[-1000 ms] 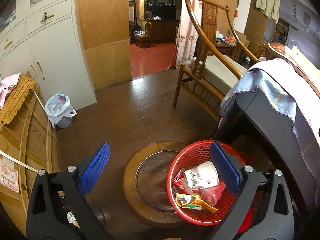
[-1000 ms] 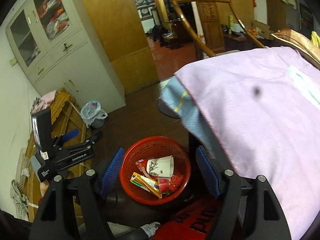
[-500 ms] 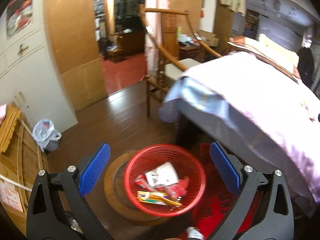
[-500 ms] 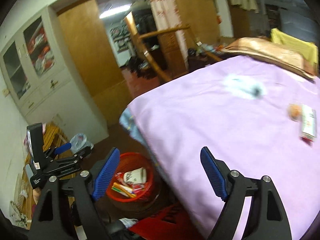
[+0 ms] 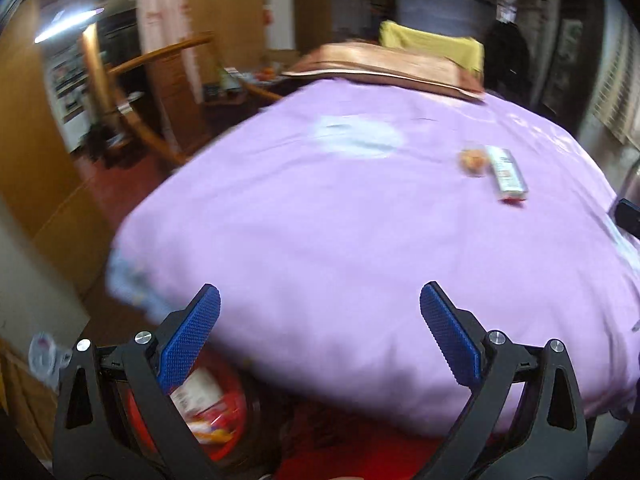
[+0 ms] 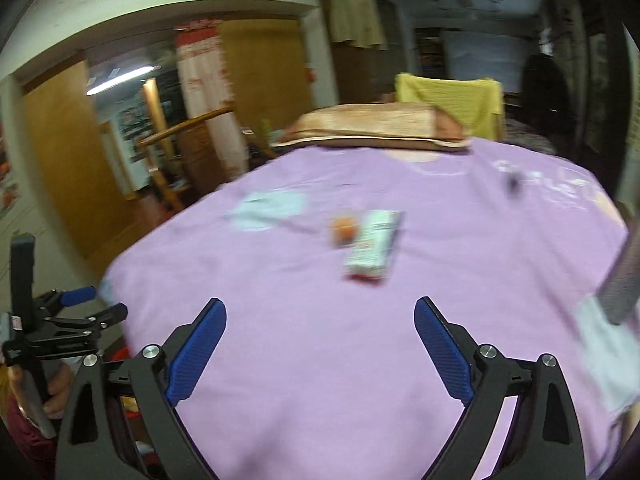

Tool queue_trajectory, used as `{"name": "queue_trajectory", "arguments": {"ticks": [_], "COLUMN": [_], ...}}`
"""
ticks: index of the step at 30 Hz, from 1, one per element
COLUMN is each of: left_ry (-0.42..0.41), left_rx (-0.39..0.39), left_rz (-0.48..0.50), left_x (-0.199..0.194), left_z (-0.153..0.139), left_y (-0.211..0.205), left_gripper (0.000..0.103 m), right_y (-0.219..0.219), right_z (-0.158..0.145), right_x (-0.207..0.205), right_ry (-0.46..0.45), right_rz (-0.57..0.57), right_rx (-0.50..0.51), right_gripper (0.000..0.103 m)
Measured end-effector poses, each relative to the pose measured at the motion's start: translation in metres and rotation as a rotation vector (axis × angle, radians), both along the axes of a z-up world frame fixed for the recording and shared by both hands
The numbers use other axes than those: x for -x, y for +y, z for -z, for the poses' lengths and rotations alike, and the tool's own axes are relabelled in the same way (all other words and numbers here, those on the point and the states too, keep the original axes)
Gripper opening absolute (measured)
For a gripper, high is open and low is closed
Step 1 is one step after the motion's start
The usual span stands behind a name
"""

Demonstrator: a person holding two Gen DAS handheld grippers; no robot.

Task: Collect trash
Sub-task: 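Raise both tools back over the table toward the fruit cup and medicine box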

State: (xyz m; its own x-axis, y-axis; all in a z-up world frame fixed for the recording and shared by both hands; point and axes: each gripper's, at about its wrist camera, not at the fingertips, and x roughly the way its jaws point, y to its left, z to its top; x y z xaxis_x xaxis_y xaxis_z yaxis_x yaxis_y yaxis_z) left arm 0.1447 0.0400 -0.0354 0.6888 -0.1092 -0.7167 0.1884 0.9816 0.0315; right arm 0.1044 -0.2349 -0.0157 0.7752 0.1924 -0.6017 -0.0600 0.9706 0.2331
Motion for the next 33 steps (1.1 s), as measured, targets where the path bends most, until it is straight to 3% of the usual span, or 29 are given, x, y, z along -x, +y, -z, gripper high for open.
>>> {"name": "queue_trajectory", "arguments": {"ticks": [6,12,16,22,26,29,33], "left_ry": [0.066,0.112,0.128,0.213,0.203,0.214,0.224], "left_rx": [-0.015,-0.05,-0.108,-0.077,-0.057,-0.061,0.007], "left_rz": [0.117,0.171,0.177,0.213,0.259,0.224,0.146], "left_x": [-0.074,-0.147,-0.181,-0.206,-0.21,-0.217,-0.229], "left_z": [0.008,0.025,0.046,0.068,0.065,0.072,0.067], "left_y": [-0.088,-0.159,-0.195,-0.226,-0.247,-0.236,-0.198], "left_gripper": [0.096,0.096,0.096,0.096,0.097,0.097,0.096], "right_y": [-0.064,-0.087,-0.088,-0.091,-0.096,-0.1,-0.101], "right_z": [0.034,0.066,0.066,0.06,0.059,0.06,0.063], "right_x": [-0.042,-0.056,-0.053,-0.05,-0.046,-0.046,-0.048], "right_ry": [0.086,0.15,0.162,0.144,0.135,0.142,0.156], "right_rz": [0.128,0.162,0.153,0.164,0.185,0.198,0.193], "right_rx": [0.013,-0.005,-0.046,-0.047,-0.06,-0.072,-0.097], "right_gripper": [0.093,0.094,0.094,0.094,0.094,0.094,0.094]}}
